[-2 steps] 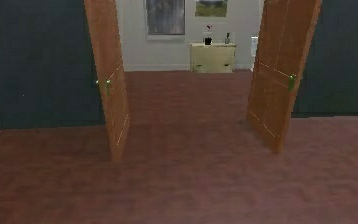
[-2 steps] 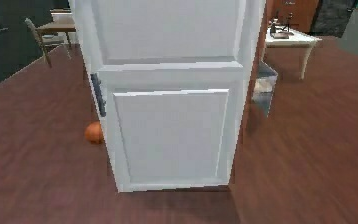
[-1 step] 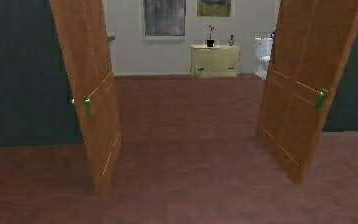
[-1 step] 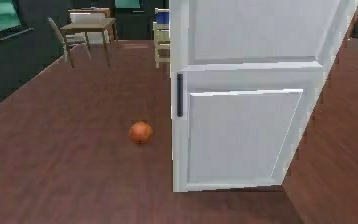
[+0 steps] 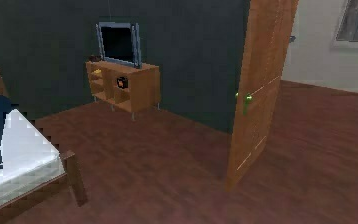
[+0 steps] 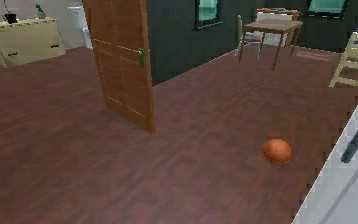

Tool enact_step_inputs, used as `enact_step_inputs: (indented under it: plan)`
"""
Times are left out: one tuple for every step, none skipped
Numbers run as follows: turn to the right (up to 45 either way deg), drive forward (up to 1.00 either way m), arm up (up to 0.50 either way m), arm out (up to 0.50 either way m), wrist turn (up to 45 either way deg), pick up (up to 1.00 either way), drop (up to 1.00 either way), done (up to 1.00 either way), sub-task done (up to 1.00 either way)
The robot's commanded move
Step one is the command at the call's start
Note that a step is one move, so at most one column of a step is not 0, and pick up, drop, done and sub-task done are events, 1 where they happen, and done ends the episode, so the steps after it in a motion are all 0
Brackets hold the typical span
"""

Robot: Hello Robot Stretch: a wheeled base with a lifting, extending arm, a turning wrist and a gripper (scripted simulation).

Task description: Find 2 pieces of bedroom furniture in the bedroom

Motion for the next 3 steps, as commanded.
enact_step_inputs:
  plan:
    - [-6.0,0.00,0.00,0.00,0.0,0.00,0.00,0.00,0.00]
    - [-3.0,0.00,0.00,0.00,0.0,0.00,0.00,0.00,0.00]
    - [0.0,0.55,0.00,0.00,0.0,0.00,0.00,0.00,0.00]
